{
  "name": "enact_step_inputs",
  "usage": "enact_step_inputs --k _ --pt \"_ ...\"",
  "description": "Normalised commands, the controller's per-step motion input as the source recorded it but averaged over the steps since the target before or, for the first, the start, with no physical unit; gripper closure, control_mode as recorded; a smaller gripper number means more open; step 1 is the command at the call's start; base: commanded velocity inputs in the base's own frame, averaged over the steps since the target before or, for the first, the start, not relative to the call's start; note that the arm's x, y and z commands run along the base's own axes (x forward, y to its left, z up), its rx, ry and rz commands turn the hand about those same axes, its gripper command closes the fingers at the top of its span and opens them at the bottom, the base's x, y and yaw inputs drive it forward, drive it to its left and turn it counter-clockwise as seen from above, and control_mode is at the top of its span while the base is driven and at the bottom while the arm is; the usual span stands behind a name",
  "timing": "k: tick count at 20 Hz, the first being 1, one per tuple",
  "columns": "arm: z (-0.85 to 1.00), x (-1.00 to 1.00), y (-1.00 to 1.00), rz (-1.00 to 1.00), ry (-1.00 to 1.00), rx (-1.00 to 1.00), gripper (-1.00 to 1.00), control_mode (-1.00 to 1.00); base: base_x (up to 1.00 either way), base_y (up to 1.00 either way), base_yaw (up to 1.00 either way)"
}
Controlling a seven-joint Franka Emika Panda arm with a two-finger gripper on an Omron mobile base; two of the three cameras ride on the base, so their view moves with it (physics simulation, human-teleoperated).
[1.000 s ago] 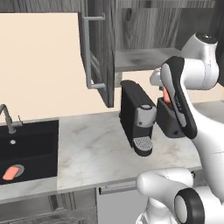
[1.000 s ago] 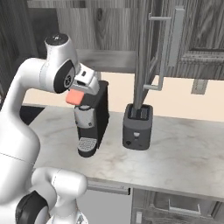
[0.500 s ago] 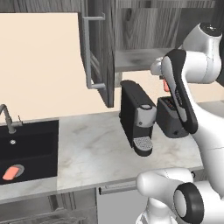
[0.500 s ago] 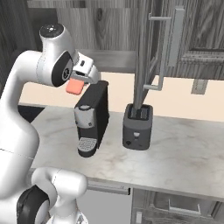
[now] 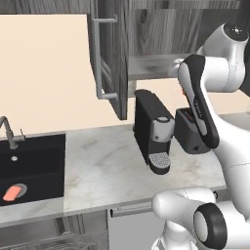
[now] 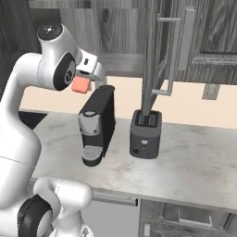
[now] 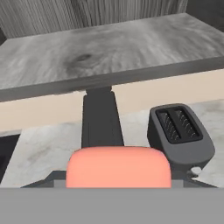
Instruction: Pick up the bar soap and bar soap from the sink, and place them back in the cabinet, and close the cabinet doors.
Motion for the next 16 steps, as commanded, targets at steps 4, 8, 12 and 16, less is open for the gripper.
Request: enact_step_inputs --k 4,8,12,16 --pt "0.1 0.14 0.0 0.0 -0.08 -0.03 1.0 -1.0 0.0 0.0 0.0" --pt "0.08 0.23 0.0 0.0 -0.06 -0.03 1.0 -1.0 0.0 0.0 0.0" --pt "0.12 0.21 0.0 0.0 -0.05 0.0 1.0 -1.0 0.0 0.0 0.0" --pt "0.11 0.26 0.0 0.0 -0.04 -0.01 1.0 -1.0 0.0 0.0 0.0"
